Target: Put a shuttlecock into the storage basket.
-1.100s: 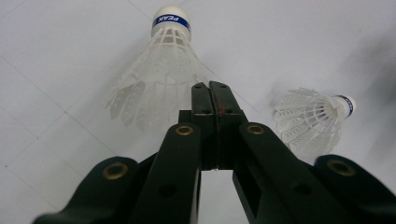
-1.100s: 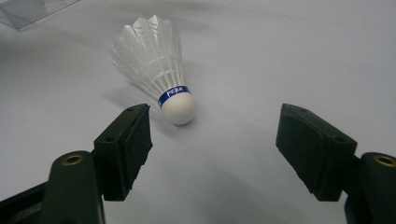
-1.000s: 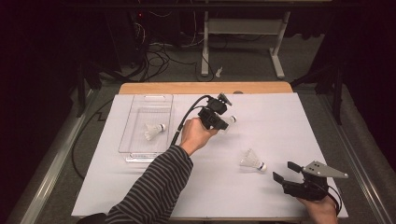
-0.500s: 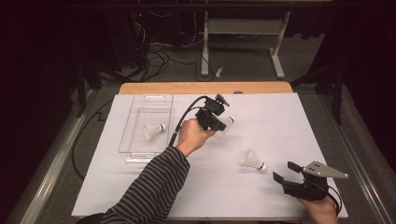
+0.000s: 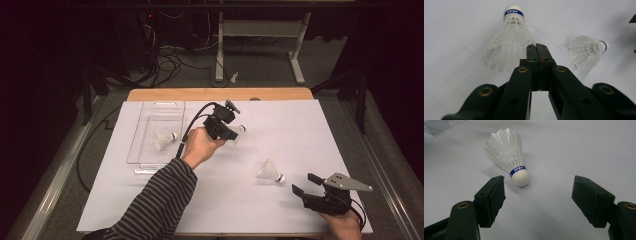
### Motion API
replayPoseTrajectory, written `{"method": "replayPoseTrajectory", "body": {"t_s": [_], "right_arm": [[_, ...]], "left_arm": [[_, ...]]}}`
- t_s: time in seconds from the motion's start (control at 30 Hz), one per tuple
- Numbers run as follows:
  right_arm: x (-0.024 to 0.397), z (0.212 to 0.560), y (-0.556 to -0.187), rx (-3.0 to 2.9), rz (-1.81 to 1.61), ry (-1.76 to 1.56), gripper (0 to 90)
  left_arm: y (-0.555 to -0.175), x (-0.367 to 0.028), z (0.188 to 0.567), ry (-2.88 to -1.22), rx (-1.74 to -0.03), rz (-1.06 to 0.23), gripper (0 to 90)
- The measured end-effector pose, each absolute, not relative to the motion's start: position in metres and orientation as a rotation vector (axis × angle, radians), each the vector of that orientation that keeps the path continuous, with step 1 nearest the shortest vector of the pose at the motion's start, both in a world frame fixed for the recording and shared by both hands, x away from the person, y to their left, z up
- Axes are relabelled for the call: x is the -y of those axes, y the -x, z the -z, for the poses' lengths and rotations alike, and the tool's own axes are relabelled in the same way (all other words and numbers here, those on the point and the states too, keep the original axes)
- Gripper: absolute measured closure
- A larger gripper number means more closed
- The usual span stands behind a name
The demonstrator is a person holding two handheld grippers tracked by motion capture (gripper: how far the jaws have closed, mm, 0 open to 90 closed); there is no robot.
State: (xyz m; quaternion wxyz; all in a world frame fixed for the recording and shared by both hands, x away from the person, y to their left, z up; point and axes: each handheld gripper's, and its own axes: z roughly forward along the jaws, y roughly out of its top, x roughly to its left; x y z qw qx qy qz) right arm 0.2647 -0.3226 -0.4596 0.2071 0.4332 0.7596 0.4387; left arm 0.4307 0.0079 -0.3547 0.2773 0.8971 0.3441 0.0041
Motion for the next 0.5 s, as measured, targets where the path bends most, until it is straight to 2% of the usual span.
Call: {"method": "replayPoseTrajectory", "body": {"t_s": [0.5], "right_arm": [[0.323,0.460,-0.265,-2.113,-1.220,-1.209,27.0]], "left_arm": [[-0.423,-0.021,0.354,-2.409,-0.932,-0.043,89.7]]}}
